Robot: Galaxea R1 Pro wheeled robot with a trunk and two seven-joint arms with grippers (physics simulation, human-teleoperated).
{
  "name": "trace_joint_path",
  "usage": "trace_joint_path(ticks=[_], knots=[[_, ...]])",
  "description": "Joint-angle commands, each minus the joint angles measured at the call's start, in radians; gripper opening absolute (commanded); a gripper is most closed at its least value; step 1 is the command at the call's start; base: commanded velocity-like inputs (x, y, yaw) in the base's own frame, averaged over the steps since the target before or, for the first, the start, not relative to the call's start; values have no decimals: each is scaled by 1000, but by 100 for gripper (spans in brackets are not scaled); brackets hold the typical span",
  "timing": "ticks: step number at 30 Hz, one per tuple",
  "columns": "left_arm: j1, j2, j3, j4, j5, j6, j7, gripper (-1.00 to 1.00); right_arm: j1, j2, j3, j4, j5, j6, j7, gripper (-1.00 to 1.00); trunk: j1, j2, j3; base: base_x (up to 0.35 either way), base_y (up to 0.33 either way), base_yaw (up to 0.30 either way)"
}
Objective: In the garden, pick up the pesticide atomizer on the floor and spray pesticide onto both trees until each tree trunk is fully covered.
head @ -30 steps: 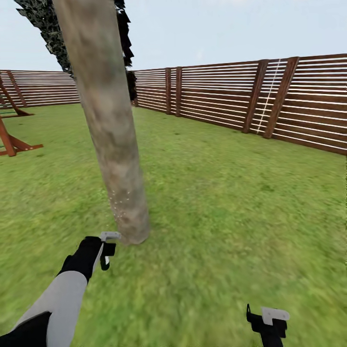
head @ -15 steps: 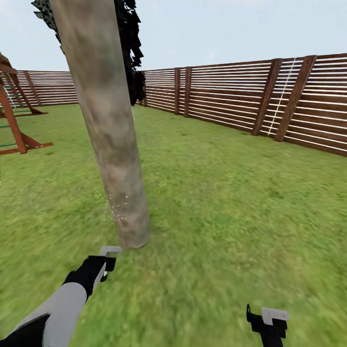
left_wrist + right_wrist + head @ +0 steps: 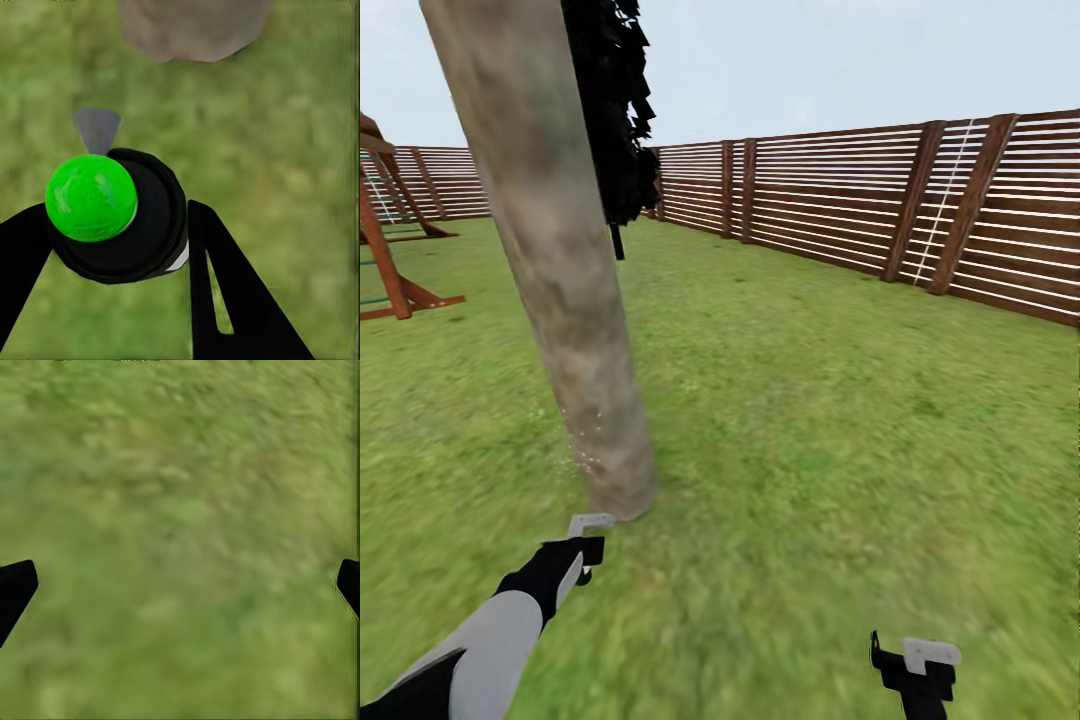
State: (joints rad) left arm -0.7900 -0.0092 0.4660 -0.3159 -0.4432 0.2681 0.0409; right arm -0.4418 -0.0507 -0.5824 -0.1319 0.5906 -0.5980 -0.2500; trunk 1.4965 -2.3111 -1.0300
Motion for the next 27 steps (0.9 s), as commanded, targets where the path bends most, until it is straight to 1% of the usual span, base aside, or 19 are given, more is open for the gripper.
trace_joint_path(ticks=[1,5,10,13,17,18,20,21,25,27], knots=[[0,1,0,0,-1,0,0,-100,0,0,0,0,0,0,0,100,0,0,0,176,-223,0],[0,3,0,0,0,5,1,-100,0,0,0,0,0,0,0,100,0,0,0,235,-182,55],[0,3,2,17,0,9,0,-100,0,0,1,0,0,1,0,100,0,0,0,242,-178,252],[0,4,3,22,0,9,-1,-100,0,0,1,0,0,1,0,100,0,0,0,119,-247,266],[0,5,3,23,-1,10,0,-100,0,0,0,0,0,1,0,100,0,0,0,52,-268,65],[0,5,3,23,-1,10,13,-100,0,0,0,0,0,0,0,100,0,0,0,7,-273,6],[0,3,2,23,2,10,63,-100,0,0,1,0,0,1,0,100,0,0,0,2,-273,2],[0,2,2,23,2,10,71,-100,0,0,1,1,0,0,0,100,0,0,0,-14,-273,1],[0,0,3,23,4,10,73,-100,0,0,1,0,0,1,0,100,0,0,0,-103,-273,14],[0,0,3,23,4,10,73,-100,0,0,1,1,0,1,0,100,0,0,0,-134,-272,172]])
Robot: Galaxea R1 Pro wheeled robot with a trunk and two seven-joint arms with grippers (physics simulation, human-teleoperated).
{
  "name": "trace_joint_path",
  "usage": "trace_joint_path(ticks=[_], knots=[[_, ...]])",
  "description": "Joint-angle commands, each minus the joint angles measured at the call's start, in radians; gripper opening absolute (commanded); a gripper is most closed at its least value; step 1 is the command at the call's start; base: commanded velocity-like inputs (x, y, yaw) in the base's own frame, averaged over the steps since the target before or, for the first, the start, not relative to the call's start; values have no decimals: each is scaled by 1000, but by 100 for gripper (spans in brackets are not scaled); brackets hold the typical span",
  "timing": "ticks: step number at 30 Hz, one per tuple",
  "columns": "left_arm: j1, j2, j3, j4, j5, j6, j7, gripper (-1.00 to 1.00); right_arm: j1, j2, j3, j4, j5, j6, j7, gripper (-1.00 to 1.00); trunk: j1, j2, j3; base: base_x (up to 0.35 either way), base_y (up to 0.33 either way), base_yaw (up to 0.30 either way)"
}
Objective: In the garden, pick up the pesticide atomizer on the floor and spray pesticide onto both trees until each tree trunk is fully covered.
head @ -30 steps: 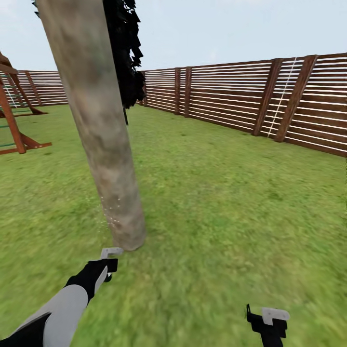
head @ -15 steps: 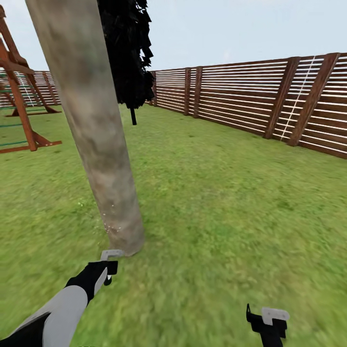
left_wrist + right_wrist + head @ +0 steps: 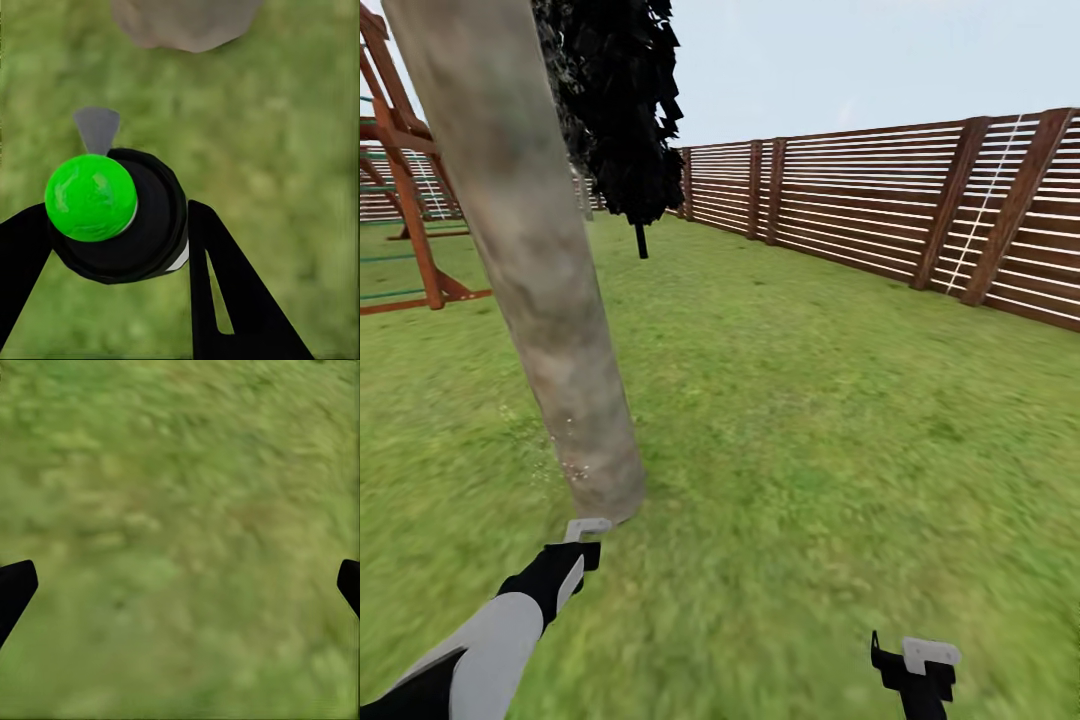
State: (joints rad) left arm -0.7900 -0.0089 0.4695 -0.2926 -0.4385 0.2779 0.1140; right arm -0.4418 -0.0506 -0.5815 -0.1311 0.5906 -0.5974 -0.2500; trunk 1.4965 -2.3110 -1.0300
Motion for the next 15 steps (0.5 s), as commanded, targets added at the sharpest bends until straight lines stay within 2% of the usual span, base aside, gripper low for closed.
trace_joint_path(ticks=[1,5,10,15], knots=[[0,0,0,0,0,0,0,-100,0,0,0,0,0,0,0,100,0,0,0,-52,-272,254],[0,0,0,0,0,-1,0,-100,0,0,0,0,0,0,0,100,0,0,0,42,-272,236],[0,-2,0,0,0,-2,0,-100,0,0,-1,0,0,0,0,100,0,0,0,136,-264,12],[0,-3,1,0,0,-2,0,-100,0,0,0,-1,0,0,0,100,0,0,0,-9,-272,43]])
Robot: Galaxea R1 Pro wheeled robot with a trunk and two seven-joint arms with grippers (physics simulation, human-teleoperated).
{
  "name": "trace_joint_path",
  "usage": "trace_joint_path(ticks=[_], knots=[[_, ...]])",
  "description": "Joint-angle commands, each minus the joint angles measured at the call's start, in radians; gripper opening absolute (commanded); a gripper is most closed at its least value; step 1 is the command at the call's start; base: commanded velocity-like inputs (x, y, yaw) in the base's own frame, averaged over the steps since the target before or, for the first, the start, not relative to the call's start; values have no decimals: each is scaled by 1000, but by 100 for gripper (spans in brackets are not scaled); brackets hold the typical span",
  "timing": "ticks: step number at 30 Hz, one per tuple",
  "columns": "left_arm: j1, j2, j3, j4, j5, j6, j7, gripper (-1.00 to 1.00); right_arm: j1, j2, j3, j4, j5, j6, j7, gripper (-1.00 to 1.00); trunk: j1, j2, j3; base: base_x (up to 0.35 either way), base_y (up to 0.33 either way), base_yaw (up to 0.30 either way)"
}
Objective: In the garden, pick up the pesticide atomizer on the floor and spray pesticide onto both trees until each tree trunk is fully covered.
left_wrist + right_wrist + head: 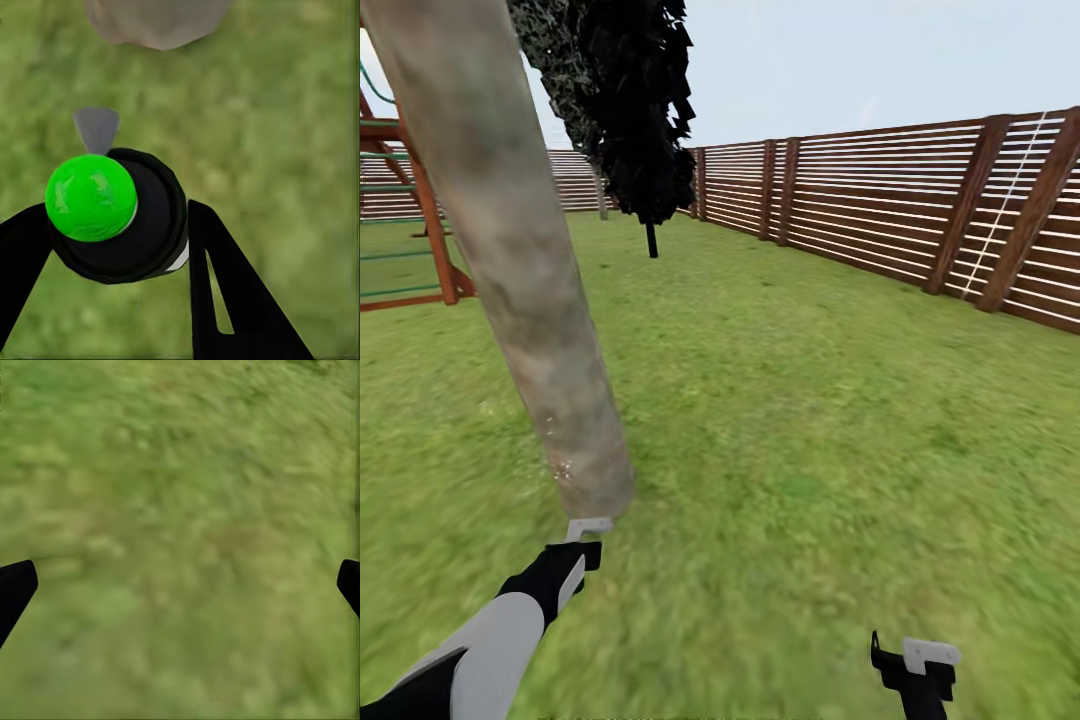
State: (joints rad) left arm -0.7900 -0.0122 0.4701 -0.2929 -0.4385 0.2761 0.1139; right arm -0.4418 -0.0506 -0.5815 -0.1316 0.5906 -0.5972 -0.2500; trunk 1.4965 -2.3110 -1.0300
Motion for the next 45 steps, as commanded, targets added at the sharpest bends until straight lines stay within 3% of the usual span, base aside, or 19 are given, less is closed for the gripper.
trace_joint_path(ticks=[1,19,22,24,26,27,29,31,33,35,36,37,39,41,42,44,45], knots=[[0,0,1,0,0,0,0,-100,0,0,0,0,0,0,0,100,0,0,0,-111,-274,227],[0,-1,-3,-6,0,-7,-5,-100,0,-1,-1,0,0,-1,0,100,0,0,0,-20,-201,220],[-38,-2,-8,-16,0,5,-23,-100,0,-1,-1,0,1,-1,0,100,0,0,0,1,-1,1],[-82,21,-7,-22,-1,8,-74,-100,0,-2,-1,0,0,-1,0,100,0,0,0,0,0,0],[-112,82,-8,-44,-2,39,-138,-100,0,-2,-1,0,0,-1,0,100,0,0,0,0,0,0],[-116,74,-9,-51,-3,55,-149,-100,0,-2,-1,-1,0,-1,0,100,0,0,0,0,0,0],[-123,16,-18,-63,-9,64,-153,-100,0,-2,-1,-1,0,-1,0,100,0,0,0,0,0,0],[-136,-41,-77,-79,-23,84,-152,-100,0,-2,-1,-1,0,-1,0,100,0,0,0,0,0,0],[-139,-37,-101,-137,-23,137,-155,-100,0,-2,-1,-1,0,-1,-2,100,0,0,0,0,0,28],[-138,4,-105,-202,-21,167,-159,-100,0,0,-1,-1,0,-1,-3,100,0,0,0,0,0,187],[-136,38,-110,-223,-22,195,-186,-100,0,0,-1,-1,0,-1,-3,100,0,0,0,0,0,258],[-133,41,-113,-230,-24,208,-214,-100,0,-1,-1,-1,0,-1,-3,100,0,0,0,0,0,270],[-131,26,-131,-233,-26,214,-230,-100,0,-1,-1,-1,0,-1,-4,100,0,0,0,0,0,181],[-136,-35,-189,-234,-26,220,-232,-100,0,-1,-1,0,0,-1,-3,100,0,0,0,0,0,35],[-141,-57,-199,-236,-26,227,-232,-100,0,-1,-1,-1,0,-1,-3,100,0,0,0,0,0,7],[-152,-59,-202,-238,-23,251,-234,-100,0,-2,-1,-1,0,-1,-3,100,0,0,0,0,0,2],[-157,-38,-200,-250,-22,262,-236,-100,0,-2,-1,-2,0,-1,-3,100,0,0,0,0,0,0]])
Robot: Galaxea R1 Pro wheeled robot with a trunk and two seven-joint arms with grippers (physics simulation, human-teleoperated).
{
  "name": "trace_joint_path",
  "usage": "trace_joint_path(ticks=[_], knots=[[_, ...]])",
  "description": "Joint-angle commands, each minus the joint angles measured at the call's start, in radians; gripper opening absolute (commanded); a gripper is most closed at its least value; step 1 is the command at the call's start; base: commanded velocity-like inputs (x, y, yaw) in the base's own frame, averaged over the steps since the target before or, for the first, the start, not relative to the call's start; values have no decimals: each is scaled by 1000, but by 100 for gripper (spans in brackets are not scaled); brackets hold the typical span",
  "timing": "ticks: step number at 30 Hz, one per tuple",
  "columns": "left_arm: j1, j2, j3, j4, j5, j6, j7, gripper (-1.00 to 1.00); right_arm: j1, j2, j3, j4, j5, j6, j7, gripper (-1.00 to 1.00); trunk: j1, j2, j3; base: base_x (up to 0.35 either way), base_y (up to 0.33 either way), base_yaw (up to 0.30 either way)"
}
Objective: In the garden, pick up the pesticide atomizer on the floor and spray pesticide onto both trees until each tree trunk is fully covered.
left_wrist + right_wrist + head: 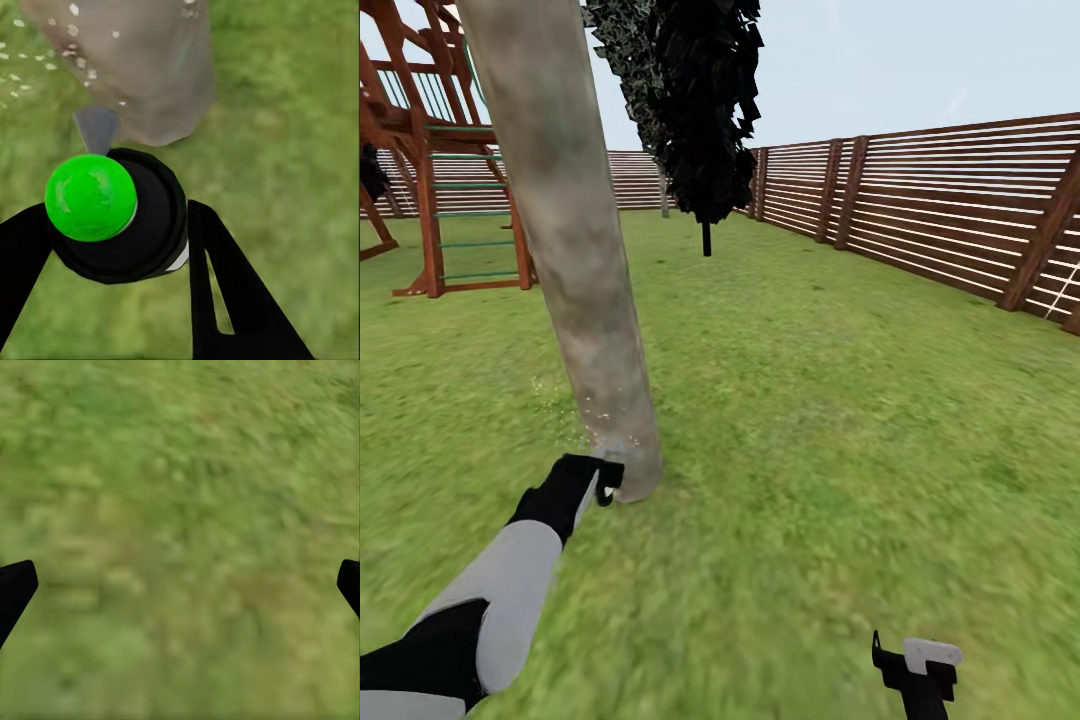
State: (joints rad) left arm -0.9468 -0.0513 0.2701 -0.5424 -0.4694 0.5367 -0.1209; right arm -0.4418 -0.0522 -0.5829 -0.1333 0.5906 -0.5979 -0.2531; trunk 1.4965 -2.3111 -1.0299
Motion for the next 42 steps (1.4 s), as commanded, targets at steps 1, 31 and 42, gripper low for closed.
trace_joint_path(ticks=[1,31,42], knots=[[-3,40,2,-18,11,12,-1,-100,0,0,0,1,0,0,0,100,0,0,0,0,0,0],[-121,151,-9,-94,4,142,-78,-100,0,0,0,0,0,0,0,100,0,0,0,-35,-5,72],[-120,149,-8,-81,4,137,-65,-100,0,0,0,0,0,0,1,100,0,0,0,150,-211,8]])
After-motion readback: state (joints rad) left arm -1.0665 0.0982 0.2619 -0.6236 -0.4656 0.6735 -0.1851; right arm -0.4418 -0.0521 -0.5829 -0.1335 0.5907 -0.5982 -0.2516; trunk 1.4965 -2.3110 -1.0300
